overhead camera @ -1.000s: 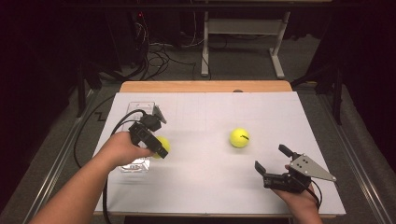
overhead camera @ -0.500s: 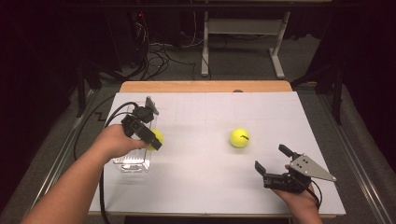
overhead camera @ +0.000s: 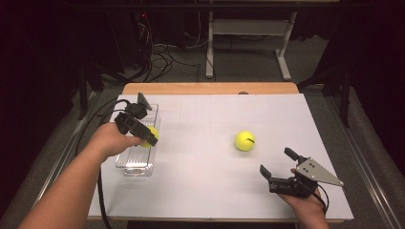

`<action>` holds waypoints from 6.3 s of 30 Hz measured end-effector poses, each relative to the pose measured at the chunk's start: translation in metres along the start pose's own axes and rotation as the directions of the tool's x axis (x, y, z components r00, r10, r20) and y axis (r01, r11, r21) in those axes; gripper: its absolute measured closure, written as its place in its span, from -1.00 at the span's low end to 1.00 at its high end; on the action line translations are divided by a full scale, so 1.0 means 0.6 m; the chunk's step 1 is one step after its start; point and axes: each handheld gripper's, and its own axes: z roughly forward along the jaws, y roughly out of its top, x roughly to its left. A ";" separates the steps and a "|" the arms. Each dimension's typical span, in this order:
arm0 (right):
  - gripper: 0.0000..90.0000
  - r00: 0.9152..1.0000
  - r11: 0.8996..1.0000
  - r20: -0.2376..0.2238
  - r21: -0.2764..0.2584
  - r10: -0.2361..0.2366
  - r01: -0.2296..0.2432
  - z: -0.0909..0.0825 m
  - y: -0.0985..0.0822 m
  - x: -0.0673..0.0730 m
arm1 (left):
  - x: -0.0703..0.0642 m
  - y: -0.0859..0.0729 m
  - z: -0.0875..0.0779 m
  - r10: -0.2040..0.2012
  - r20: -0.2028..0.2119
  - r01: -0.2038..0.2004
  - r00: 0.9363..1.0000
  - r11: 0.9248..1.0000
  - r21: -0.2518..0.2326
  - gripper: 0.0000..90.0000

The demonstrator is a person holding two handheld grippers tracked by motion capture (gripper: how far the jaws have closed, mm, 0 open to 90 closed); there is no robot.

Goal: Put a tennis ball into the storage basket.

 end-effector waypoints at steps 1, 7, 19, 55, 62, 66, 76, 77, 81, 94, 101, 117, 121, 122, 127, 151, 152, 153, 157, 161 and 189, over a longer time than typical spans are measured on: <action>-1.00 1.000 1.000 -0.002 0.001 -0.001 0.001 0.000 0.000 0.000 | 0.005 0.001 -0.003 -0.007 -0.005 0.007 1.000 1.000 0.002 -0.41; -1.00 1.000 1.000 0.002 -0.003 0.001 -0.001 0.000 0.000 0.000 | 0.020 0.003 -0.006 -0.041 -0.023 0.041 0.999 0.999 0.009 -0.41; -1.00 1.000 1.000 0.000 -0.006 -0.002 0.002 -0.001 0.000 -0.001 | 0.046 0.018 0.000 -0.105 -0.033 0.105 0.994 0.994 0.020 -0.41; -1.00 1.000 1.000 -0.006 -0.001 0.008 -0.008 0.000 -0.002 -0.004 | 0.081 0.065 0.053 -0.191 -0.130 0.199 0.973 0.979 0.048 -0.42; -1.00 1.000 1.000 -0.008 -0.003 0.010 -0.010 0.001 -0.002 -0.002 | 0.081 0.066 0.061 -0.189 -0.143 0.200 0.972 0.978 0.066 -0.43; -1.00 1.000 1.000 -0.008 -0.003 0.010 -0.010 0.000 -0.002 -0.003 | 0.084 0.065 0.059 -0.205 -0.143 0.215 0.968 0.975 0.059 -0.44; -1.00 1.000 1.000 -0.014 -0.011 0.019 -0.019 0.000 -0.001 -0.003 | 0.084 0.066 0.055 -0.210 -0.114 0.217 0.971 0.975 0.050 -0.44; -1.00 1.000 1.000 -0.014 -0.011 0.019 -0.019 0.000 -0.001 -0.003 | 0.084 0.066 0.055 -0.210 -0.114 0.217 0.971 0.975 0.050 -0.44; -1.00 1.000 1.000 -0.012 -0.010 0.019 -0.019 0.000 -0.001 -0.004 | 0.085 0.064 0.052 -0.198 -0.103 0.203 0.975 0.979 0.035 -0.51; -1.00 1.000 1.000 -0.011 -0.010 0.011 -0.011 0.000 0.000 -0.002 | 0.071 0.056 0.035 -0.177 -0.101 0.180 0.979 0.983 0.019 -0.99; -1.00 1.000 1.000 -0.011 -0.004 0.009 -0.009 0.001 -0.001 -0.002 | 0.065 0.051 0.040 -0.162 -0.115 0.167 0.980 0.986 0.028 -0.99; -1.00 1.000 1.000 -0.012 -0.006 0.010 -0.010 0.001 -0.001 -0.002 | 0.034 0.056 0.053 -0.120 -0.128 0.129 0.984 0.990 0.062 -0.97; -1.00 1.000 1.000 -0.015 -0.004 0.008 -0.008 0.002 -0.001 -0.001 | 0.021 0.056 0.055 -0.104 -0.134 0.113 0.985 0.992 0.064 -0.97; -1.00 1.000 1.000 -0.014 -0.002 0.007 -0.007 0.002 -0.001 -0.001 | 0.019 0.056 0.055 -0.100 -0.134 0.109 0.986 0.992 0.059 -0.97; -1.00 1.000 1.000 -0.013 -0.003 0.008 -0.008 0.002 -0.001 -0.001 | -0.001 0.056 0.056 -0.080 -0.118 0.087 0.990 0.995 0.054 -0.97; -1.00 1.000 1.000 -0.022 -0.004 0.002 -0.002 0.003 0.000 0.003 | -0.102 0.032 0.081 0.074 -0.060 -0.071 0.995 0.997 0.043 -0.98; -1.00 1.000 1.000 -0.023 -0.004 0.002 -0.002 0.003 0.000 0.004 | -0.104 0.030 0.082 0.076 -0.053 -0.075 0.996 0.997 0.036 -0.98; -1.00 1.000 1.000 -0.023 -0.004 0.002 -0.002 0.003 0.000 0.004 | -0.108 0.027 0.083 0.082 -0.045 -0.081 0.996 0.996 0.030 -0.98; -1.00 1.000 1.000 -0.023 -0.005 0.002 -0.002 0.003 0.001 0.005 | -0.125 0.017 0.083 0.113 -0.048 -0.113 0.992 0.994 0.004 -0.98; -1.00 1.000 1.000 -0.024 -0.004 -0.001 0.001 0.004 0.001 0.005 | -0.146 0.006 0.083 0.148 -0.044 -0.149 0.988 0.989 -0.019 -0.98; -1.00 1.000 1.000 -0.024 0.010 -0.007 0.008 0.014 -0.001 0.004 | -0.182 -0.078 0.170 0.270 0.068 -0.257 0.961 0.954 -0.157 -0.99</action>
